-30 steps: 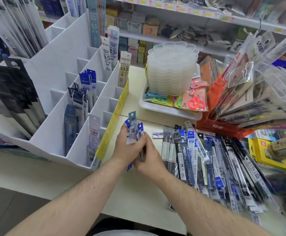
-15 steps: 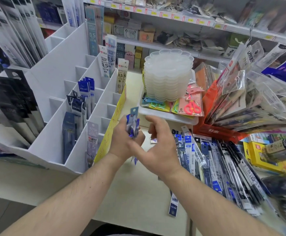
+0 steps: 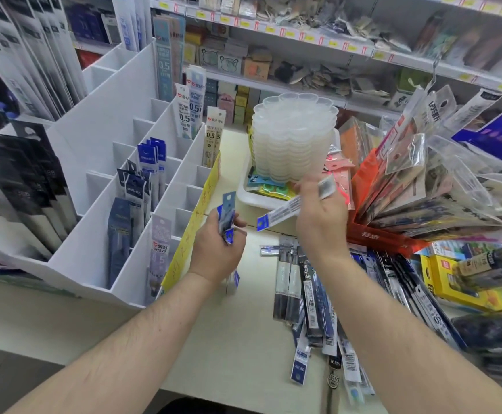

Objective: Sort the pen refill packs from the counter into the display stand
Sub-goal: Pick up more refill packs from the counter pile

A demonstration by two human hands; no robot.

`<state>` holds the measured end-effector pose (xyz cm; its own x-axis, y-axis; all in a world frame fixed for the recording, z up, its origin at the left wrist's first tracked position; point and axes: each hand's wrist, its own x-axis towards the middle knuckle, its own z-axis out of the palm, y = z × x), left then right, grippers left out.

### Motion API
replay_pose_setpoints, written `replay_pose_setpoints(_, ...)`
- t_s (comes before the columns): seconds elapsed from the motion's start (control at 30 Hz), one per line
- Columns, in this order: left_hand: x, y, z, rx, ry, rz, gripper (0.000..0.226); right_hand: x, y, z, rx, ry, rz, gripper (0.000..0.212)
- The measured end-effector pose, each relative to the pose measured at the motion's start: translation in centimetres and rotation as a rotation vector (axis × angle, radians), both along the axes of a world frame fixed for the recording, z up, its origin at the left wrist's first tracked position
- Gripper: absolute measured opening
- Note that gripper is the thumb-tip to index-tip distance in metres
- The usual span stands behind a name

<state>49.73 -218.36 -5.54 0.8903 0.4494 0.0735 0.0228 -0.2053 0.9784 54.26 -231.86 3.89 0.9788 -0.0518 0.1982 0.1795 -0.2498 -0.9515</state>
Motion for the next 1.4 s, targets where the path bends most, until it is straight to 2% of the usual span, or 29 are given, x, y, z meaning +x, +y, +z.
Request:
replay_pose_setpoints(0.07, 0.3, 0.2, 0.8, -0.028, -0.021, 0.020, 0.016, -1.0, 0.3, -1.7, -0.201, 0.091, 0.132, 0.031)
replay_pose_setpoints(0.13, 0.1, 0.5, 1.8, -0.037, -0.020, -0.041, 0.024, -1.9, 0.5, -2.5, -0.285, 0.151, 0.220, 0.027)
replay_pose_setpoints(0.27, -0.7, 0.6, 3.1, -0.025, 0.060, -0.317, 0.060, -2.4, 0.9, -2.0, -0.257, 0.330, 0.355, 0.034)
replay_pose_setpoints(0.4, -0.7, 0.2, 3.8, 0.201, 0.035, -0.290, 0.053, -2.6, 0.9, -1.1, -0.136, 0.466, 0.521, 0.035)
replay_pose_setpoints(0.5, -0.6, 0.4, 3.7, 0.204, 0.021, -0.223, 0.047, -2.1, 0.8, -1.2, -0.127, 0.543, 0.615, 0.024)
replay_pose_setpoints(0.53, -0.6, 0.5, 3.7, 0.178, 0.040, -0.183, 0.044, -2.0, 0.7, -1.4, -0.111, 0.575, 0.620, 0.027)
replay_pose_setpoints(0.63, -0.6, 0.7, 3.7, -0.055, 0.034, -0.087, 0.042, -2.4, -0.3, -2.9, -0.134, 0.639, 0.590, 0.091)
replay_pose_setpoints(0.7, -0.6, 0.6, 4.1, -0.242, -0.026, -0.072, 0.037, -3.6, -0.4, -3.6, -0.318, 0.562, 0.635, 0.105)
replay_pose_setpoints(0.8, -0.4, 0.1, 4.8, -0.452, -0.080, -0.098, 0.031, -4.9, 0.2, -5.0, -0.394, 0.438, 0.655, 0.086)
replay_pose_setpoints(0.93, -0.7, -0.8, 5.1, -0.615, -0.073, -0.151, 0.035, -5.0, 1.4, -5.8, -0.278, 0.427, 0.504, 0.068)
replay_pose_setpoints(1.0, -1.0, -0.9, 5.1, -0.619, -0.070, -0.167, 0.038, -5.1, 2.0, -6.4, -0.314, 0.437, 0.498, 0.039)
replay_pose_setpoints(1.1, -1.6, -0.6, 4.5, -0.581, -0.069, -0.200, 0.051, -5.4, 2.4, -7.3, -0.357, 0.437, 0.414, 0.015)
replay_pose_setpoints(1.2, -2.4, -0.4, 3.5, -0.505, -0.028, -0.256, 0.057, -5.8, 2.6, -7.5, -0.297, 0.421, 0.334, 0.017)
replay_pose_setpoints(1.27, -2.7, -0.9, 3.0, -0.491, 0.019, -0.244, 0.044, -6.0, 2.7, -7.3, -0.380, 0.348, 0.344, 0.025)
replay_pose_setpoints(1.33, -2.5, -1.4, 2.6, -0.428, 0.078, -0.111, 0.029, -6.1, 2.6, -7.6, -0.480, 0.342, 0.408, 0.039)
replay_pose_setpoints(1.4, -2.2, -1.5, 2.3, -0.314, 0.120, 0.002, 0.023, -6.2, 2.1, -8.0, -0.502, 0.442, 0.510, 0.052)
